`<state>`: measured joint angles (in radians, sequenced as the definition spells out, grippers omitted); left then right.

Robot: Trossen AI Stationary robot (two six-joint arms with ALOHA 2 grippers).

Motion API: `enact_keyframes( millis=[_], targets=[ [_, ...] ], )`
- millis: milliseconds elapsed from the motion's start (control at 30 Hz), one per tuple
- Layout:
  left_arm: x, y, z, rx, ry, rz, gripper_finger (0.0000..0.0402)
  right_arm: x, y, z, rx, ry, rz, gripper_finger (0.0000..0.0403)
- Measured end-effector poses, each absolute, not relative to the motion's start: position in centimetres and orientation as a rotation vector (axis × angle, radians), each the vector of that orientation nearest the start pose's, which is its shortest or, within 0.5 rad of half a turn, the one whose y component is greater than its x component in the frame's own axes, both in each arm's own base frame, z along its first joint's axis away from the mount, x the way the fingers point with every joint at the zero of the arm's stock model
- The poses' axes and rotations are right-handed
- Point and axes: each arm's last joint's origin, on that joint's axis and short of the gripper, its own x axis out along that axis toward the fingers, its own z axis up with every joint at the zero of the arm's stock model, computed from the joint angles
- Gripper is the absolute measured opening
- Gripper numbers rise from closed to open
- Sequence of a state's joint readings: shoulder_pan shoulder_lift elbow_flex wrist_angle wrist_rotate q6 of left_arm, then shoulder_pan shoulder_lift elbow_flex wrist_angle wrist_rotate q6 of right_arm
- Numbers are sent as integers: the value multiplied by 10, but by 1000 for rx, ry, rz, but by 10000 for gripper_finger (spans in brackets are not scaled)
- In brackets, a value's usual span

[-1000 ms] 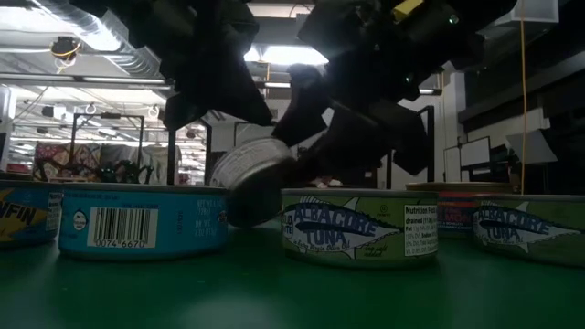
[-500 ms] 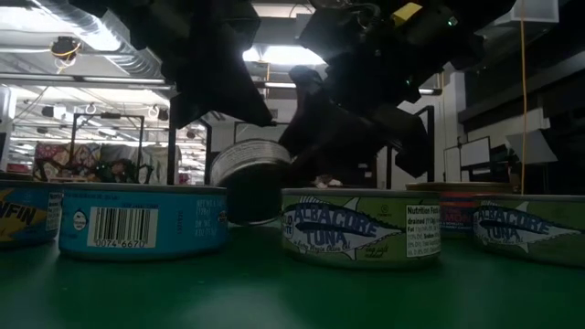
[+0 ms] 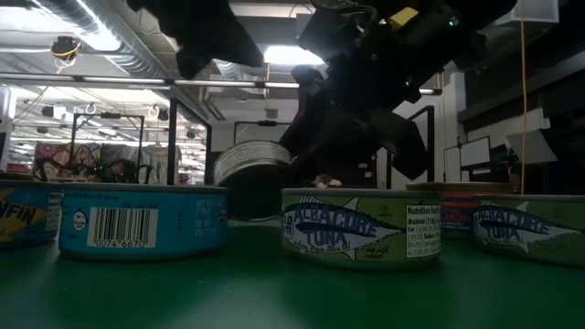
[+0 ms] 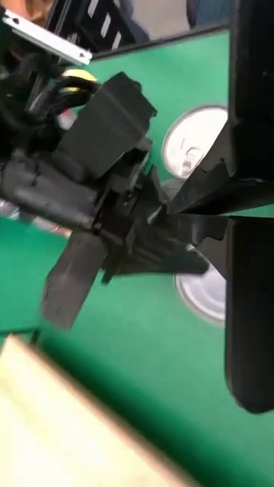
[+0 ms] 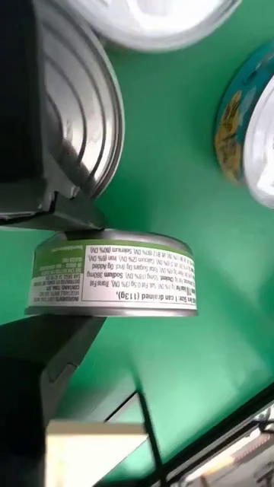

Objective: Stack canned seafood by type on shelf
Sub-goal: Stack the green white tuna can on top of the other green white tuna can on the shelf

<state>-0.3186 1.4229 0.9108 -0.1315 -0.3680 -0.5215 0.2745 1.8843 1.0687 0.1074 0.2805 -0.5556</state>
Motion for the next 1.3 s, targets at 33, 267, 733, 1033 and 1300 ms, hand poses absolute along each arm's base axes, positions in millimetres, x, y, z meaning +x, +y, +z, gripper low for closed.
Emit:
enact_keyframes(
  millis=[33, 267, 733, 1033, 1300],
  targets=[
    [285, -82, 244, -275, 573, 212, 0, 373, 96, 155, -733, 675, 170, 129],
    [264, -74, 260, -196, 585, 264, 0, 384, 97, 175, -762, 683, 91, 131],
    [246, -67, 268, -36, 635, 281, 0, 409, 62, 226, -913, 785, -161, 133],
    [242, -64, 264, 33, 693, 309, 0, 414, -6, 229, -902, 878, -316, 133],
    [241, -63, 262, 44, 708, 313, 0, 412, -56, 228, -796, 885, -267, 134]
  ],
)
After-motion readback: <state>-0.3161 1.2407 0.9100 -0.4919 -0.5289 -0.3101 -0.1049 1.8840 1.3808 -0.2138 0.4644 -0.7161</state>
